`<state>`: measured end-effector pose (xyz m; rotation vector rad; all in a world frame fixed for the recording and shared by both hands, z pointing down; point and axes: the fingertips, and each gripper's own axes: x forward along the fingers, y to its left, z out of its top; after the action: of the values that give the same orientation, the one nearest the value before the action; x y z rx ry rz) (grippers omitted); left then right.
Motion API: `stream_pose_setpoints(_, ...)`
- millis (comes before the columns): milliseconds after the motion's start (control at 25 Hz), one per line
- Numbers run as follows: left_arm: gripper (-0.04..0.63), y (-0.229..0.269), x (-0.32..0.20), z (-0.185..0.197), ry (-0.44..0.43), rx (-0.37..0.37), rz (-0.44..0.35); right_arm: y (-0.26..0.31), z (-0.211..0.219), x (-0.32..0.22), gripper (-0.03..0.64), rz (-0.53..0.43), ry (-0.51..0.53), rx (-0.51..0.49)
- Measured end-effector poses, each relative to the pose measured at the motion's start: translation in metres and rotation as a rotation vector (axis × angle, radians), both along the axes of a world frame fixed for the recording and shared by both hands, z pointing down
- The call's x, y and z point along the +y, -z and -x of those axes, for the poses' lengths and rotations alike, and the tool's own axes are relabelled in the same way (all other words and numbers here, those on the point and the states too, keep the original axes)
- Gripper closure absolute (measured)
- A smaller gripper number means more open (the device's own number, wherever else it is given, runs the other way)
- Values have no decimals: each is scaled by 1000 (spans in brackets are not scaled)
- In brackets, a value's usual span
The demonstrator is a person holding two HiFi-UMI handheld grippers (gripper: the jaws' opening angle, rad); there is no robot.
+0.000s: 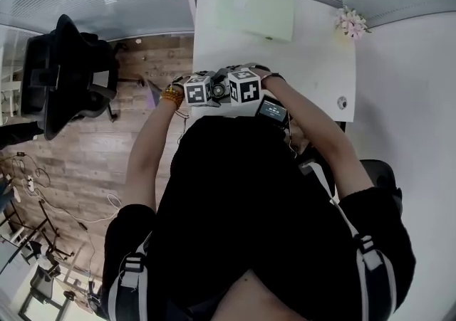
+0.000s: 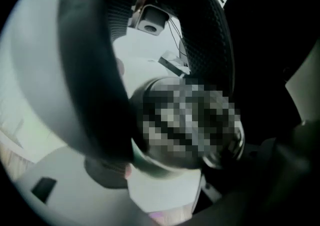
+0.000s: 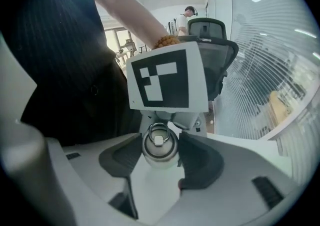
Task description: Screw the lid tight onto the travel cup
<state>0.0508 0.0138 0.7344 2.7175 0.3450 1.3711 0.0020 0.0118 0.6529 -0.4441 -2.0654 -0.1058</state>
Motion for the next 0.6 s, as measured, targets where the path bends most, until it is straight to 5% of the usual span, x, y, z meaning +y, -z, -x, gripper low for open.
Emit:
stream_pose_setpoints(120,210,3,-2,-2,169,83,-1,3,-1,-1,367,1,-133,-72)
stream_pose_setpoints(360,210,6,-12,-3,626,198,-43,12,-18,-11,345,103,-648,-256)
stream_pose_setpoints(600,210,6,-13,-4,703,179,-58,12,-12,-5,357,0,-662,-228)
